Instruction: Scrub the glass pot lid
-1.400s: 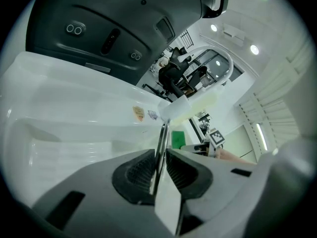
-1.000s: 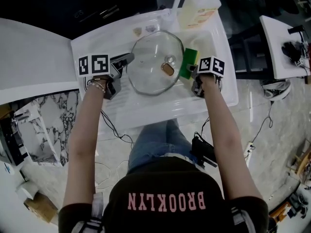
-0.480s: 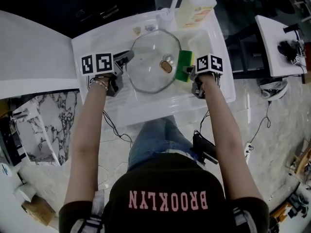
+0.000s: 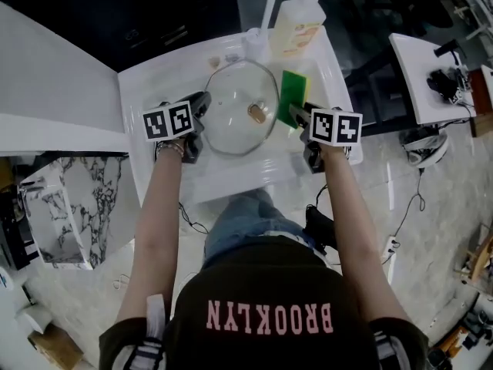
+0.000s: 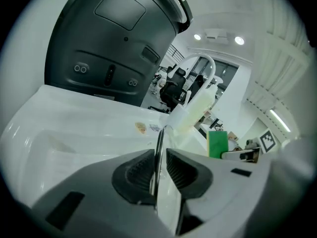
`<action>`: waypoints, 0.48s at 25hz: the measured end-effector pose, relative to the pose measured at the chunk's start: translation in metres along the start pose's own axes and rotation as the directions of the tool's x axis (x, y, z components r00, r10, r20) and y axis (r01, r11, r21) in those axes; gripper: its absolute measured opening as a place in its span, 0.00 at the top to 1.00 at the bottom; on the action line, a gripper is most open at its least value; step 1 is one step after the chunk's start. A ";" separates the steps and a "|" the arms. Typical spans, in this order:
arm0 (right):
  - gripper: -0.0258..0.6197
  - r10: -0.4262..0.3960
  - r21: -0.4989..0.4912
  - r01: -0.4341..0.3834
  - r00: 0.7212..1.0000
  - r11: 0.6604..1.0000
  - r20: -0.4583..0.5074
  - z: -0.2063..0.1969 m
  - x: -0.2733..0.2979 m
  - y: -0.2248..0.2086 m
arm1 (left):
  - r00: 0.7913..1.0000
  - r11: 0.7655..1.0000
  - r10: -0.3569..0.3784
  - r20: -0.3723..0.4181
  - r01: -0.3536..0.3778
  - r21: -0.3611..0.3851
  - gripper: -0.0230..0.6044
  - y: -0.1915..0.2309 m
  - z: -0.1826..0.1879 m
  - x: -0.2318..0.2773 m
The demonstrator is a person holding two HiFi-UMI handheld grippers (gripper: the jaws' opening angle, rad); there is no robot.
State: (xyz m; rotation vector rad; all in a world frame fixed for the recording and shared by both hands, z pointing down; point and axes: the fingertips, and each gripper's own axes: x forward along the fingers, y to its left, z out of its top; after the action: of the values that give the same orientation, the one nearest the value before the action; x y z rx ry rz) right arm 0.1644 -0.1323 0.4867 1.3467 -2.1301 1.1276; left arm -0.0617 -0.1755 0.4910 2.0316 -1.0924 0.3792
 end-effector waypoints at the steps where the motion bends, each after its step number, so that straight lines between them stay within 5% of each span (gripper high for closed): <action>1: 0.80 0.000 -0.022 0.001 1.000 1.000 0.019 0.003 -0.006 0.003 | 1.000 1.000 0.005 0.007 -0.005 -0.001 0.86 -0.001 -0.001 -0.002; 8: 0.80 -0.017 -0.156 0.034 0.994 0.987 0.104 0.027 -0.039 0.022 | 1.000 0.998 0.005 0.013 -0.004 -0.059 0.86 -0.008 -0.021 -0.025; 12: 0.80 -0.015 -0.273 0.074 0.977 0.959 0.212 0.045 -0.057 0.036 | 0.994 0.993 0.077 0.078 -0.084 0.083 0.86 -0.018 -0.030 -0.042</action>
State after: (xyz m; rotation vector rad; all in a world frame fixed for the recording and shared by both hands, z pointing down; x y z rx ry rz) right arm 0.1634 -0.1276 0.4058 1.4211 -2.2871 0.6587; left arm -0.0692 -0.1230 0.4774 2.0966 -1.2258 0.4004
